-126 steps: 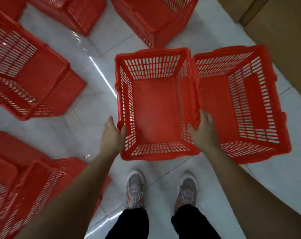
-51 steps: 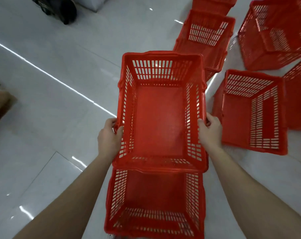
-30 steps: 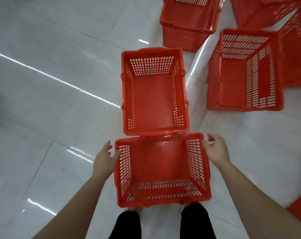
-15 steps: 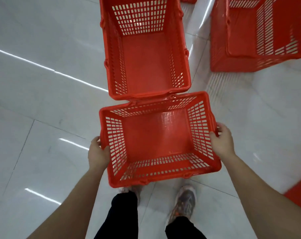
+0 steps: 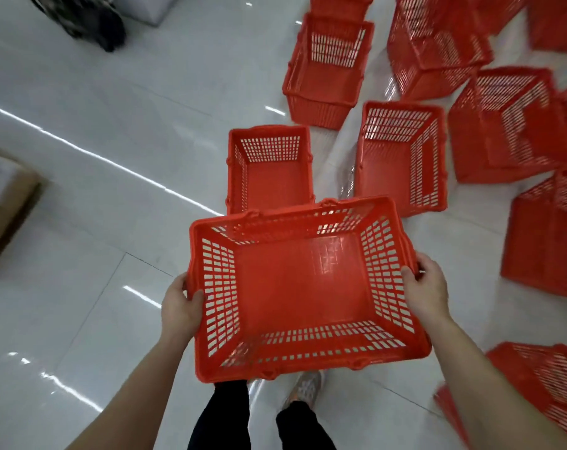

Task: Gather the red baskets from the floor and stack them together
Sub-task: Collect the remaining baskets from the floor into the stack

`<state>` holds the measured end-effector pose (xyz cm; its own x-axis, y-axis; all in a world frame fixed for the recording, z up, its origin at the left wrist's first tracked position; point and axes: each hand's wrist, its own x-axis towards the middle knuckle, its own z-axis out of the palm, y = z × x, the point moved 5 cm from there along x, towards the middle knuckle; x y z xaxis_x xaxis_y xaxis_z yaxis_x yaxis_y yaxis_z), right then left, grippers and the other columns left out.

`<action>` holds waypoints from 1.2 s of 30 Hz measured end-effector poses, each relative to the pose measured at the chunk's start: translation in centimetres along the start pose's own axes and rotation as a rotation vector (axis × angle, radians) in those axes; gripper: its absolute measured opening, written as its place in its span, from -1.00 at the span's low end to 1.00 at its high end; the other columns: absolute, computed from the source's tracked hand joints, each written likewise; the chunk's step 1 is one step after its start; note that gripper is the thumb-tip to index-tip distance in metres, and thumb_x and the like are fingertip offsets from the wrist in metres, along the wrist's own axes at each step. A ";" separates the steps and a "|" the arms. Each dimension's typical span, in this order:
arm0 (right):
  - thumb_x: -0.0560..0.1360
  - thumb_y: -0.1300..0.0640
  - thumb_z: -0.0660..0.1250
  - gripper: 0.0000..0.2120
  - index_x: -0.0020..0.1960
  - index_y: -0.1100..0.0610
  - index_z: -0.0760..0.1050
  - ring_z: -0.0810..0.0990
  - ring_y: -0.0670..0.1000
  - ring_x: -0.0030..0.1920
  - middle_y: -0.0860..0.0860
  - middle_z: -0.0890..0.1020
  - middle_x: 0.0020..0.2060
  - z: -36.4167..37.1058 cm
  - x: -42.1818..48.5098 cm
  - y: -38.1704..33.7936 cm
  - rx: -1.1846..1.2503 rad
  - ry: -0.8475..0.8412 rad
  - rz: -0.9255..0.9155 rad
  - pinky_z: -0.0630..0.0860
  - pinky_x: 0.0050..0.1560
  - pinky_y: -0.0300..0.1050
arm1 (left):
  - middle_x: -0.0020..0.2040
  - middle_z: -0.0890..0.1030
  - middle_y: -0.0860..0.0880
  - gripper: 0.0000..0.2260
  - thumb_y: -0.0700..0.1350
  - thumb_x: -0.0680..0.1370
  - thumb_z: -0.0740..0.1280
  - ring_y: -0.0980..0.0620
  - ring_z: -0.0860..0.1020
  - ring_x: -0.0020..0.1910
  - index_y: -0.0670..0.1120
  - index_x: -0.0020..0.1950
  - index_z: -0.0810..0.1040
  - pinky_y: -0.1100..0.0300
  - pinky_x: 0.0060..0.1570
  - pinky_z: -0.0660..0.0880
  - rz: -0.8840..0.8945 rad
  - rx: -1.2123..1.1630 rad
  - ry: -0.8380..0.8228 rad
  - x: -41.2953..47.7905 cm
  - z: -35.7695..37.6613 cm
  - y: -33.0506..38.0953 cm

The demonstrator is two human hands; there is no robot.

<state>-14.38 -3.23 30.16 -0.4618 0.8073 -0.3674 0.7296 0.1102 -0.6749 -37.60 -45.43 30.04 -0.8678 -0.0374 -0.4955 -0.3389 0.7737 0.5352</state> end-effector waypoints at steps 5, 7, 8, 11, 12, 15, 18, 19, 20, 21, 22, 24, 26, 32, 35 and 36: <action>0.58 0.26 0.30 -0.63 0.39 0.21 0.50 0.56 0.16 0.25 0.19 0.59 0.22 -7.1 1.1 -10.7 0.028 -0.012 -0.088 0.44 0.33 0.11 | 0.08 0.63 0.02 -0.68 -0.07 0.61 0.32 0.04 0.66 -0.20 -0.02 0.36 0.45 0.07 -0.19 0.60 0.046 -0.134 0.071 -3.4 -6.2 8.2; 0.59 0.25 0.30 -0.60 0.42 0.19 0.47 0.54 0.13 0.29 0.17 0.57 0.27 -8.6 2.2 -14.7 0.039 -0.024 -0.119 0.42 0.37 0.10 | 0.10 0.63 0.01 -0.68 -0.06 0.60 0.34 0.02 0.67 -0.18 -0.02 0.35 0.45 0.00 -0.16 0.63 0.028 -0.194 0.094 -3.7 -8.1 10.5; 0.59 0.24 0.30 -0.60 0.43 0.19 0.47 0.54 0.13 0.29 0.17 0.57 0.26 -9.1 2.8 -16.7 0.033 -0.028 -0.141 0.42 0.37 0.10 | 0.12 0.62 0.02 -0.66 -0.04 0.60 0.34 -0.01 0.68 -0.14 -0.01 0.37 0.44 -0.08 -0.12 0.64 0.011 -0.229 0.101 -3.6 -8.9 11.4; 0.59 0.24 0.30 -0.63 0.39 0.17 0.51 0.55 0.15 0.25 0.18 0.59 0.21 -9.5 5.8 -22.6 -0.015 -0.052 -0.221 0.42 0.34 0.14 | 0.17 0.61 0.03 -0.62 -0.02 0.60 0.34 -0.03 0.67 -0.06 -0.01 0.41 0.43 -0.16 -0.07 0.62 -0.015 -0.321 0.125 -2.4 -10.3 13.7; 0.58 0.25 0.30 -0.64 0.37 0.16 0.52 0.55 0.16 0.23 0.19 0.59 0.19 -9.2 7.0 -24.4 -0.027 -0.061 -0.248 0.43 0.33 0.14 | 0.17 0.61 0.03 -0.62 -0.02 0.60 0.35 0.00 0.66 -0.08 0.00 0.40 0.43 -0.11 -0.10 0.63 -0.021 -0.348 0.138 -1.7 -10.5 14.2; 0.56 0.29 0.33 -0.65 0.33 0.19 0.56 0.56 0.19 0.19 0.21 0.61 0.14 -7.3 11.2 -29.7 -0.091 -0.069 -0.352 0.44 0.30 0.12 | 0.12 0.61 0.09 -0.65 0.00 0.60 0.35 0.11 0.66 -0.17 0.04 0.38 0.45 0.17 -0.31 0.59 -0.053 -0.430 0.177 0.3 -10.3 15.4; 0.54 0.32 0.34 -0.67 0.29 0.23 0.58 0.59 0.18 0.16 0.18 0.65 0.12 -4.5 15.3 -34.3 -0.153 -0.125 -0.450 0.46 0.28 0.07 | 0.07 0.63 0.13 -0.69 -0.01 0.60 0.35 0.14 0.66 -0.18 0.08 0.34 0.46 0.17 -0.28 0.60 -0.125 -0.522 0.205 1.7 -9.3 15.6; 0.54 0.32 0.34 -0.67 0.29 0.23 0.58 0.59 0.16 0.15 0.17 0.65 0.12 -3.5 16.8 -35.9 -0.174 -0.153 -0.476 0.46 0.27 0.07 | 0.06 0.63 0.16 -0.70 -0.01 0.60 0.34 0.14 0.67 -0.18 0.10 0.33 0.47 0.14 -0.25 0.62 -0.157 -0.544 0.221 2.0 -8.9 15.5; 0.54 0.32 0.34 -0.67 0.29 0.23 0.58 0.60 0.14 0.13 0.17 0.65 0.11 -2.3 18.3 -37.4 -0.196 -0.186 -0.504 0.47 0.26 0.08 | 0.04 0.64 0.18 -0.71 0.00 0.60 0.34 0.14 0.67 -0.18 0.12 0.31 0.47 0.12 -0.23 0.63 -0.186 -0.563 0.237 2.2 -8.4 15.4; 0.53 0.33 0.34 -0.68 0.28 0.23 0.58 0.60 0.11 0.10 0.16 0.66 0.09 -1.1 19.5 -38.8 -0.215 -0.222 -0.536 0.49 0.24 0.07 | 0.03 0.65 0.19 -0.72 0.00 0.60 0.34 0.14 0.68 -0.18 0.14 0.31 0.48 0.12 -0.24 0.63 -0.210 -0.586 0.251 2.4 -7.8 15.4; 0.53 0.34 0.34 -0.68 0.27 0.24 0.58 0.60 0.08 0.09 0.14 0.67 0.07 0.2 20.7 -40.1 -0.236 -0.256 -0.567 0.49 0.22 0.01 | 0.02 0.66 0.19 -0.71 0.01 0.59 0.34 0.14 0.68 -0.17 0.15 0.31 0.49 0.14 -0.24 0.63 -0.228 -0.609 0.266 2.5 -7.2 15.3; 0.53 0.34 0.33 -0.67 0.29 0.26 0.57 0.60 0.07 0.11 0.14 0.66 0.09 2.8 23.2 -41.9 -0.280 -0.319 -0.600 0.46 0.20 -0.22 | 0.02 0.67 0.19 -0.71 0.02 0.59 0.35 0.13 0.68 -0.14 0.15 0.32 0.50 0.13 -0.20 0.62 -0.263 -0.640 0.308 2.5 -5.7 15.1; 0.55 0.29 0.33 -0.65 0.33 0.27 0.54 0.60 0.14 0.18 0.18 0.64 0.15 5.9 25.9 -43.1 -0.326 -0.400 -0.615 0.45 0.29 -0.15 | 0.01 0.67 0.21 -0.72 0.00 0.59 0.35 0.13 0.68 -0.13 0.14 0.31 0.52 0.17 -0.20 0.62 -0.310 -0.678 0.361 2.5 -3.7 15.0; 0.55 0.29 0.34 -0.61 0.37 0.30 0.50 0.56 0.21 0.24 0.26 0.60 0.20 16.6 33.3 -44.4 -0.442 -0.602 -0.751 0.41 0.35 0.10 | -0.03 0.67 0.23 -0.74 -0.07 0.59 0.37 0.20 0.66 -0.16 0.13 0.26 0.53 0.28 -0.25 0.57 -0.459 -0.772 0.557 3.4 5.3 15.3; 0.54 0.28 0.37 -0.62 0.35 0.29 0.53 0.57 0.22 0.21 0.25 0.62 0.17 22.1 37.1 -44.2 -0.448 -0.650 -0.848 0.43 0.32 0.10 | -0.02 0.68 0.20 -0.74 -0.05 0.58 0.38 0.18 0.67 -0.17 0.12 0.27 0.54 0.29 -0.29 0.57 -0.531 -0.794 0.653 5.3 10.5 14.9; 0.53 0.28 0.37 -0.63 0.33 0.30 0.54 0.59 0.22 0.19 0.25 0.63 0.16 23.9 38.3 -44.0 -0.450 -0.661 -0.868 0.45 0.31 0.09 | -0.03 0.67 0.20 -0.74 -0.05 0.58 0.38 0.19 0.67 -0.18 0.12 0.26 0.53 0.26 -0.27 0.58 -0.563 -0.797 0.670 6.0 12.2 14.8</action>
<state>-76.22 9.00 30.52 -0.9660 -0.0812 -0.2455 0.0935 0.7756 -0.6243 -43.39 -26.47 26.64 -0.4606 -0.7546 -0.4673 -0.6590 -0.0619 0.7496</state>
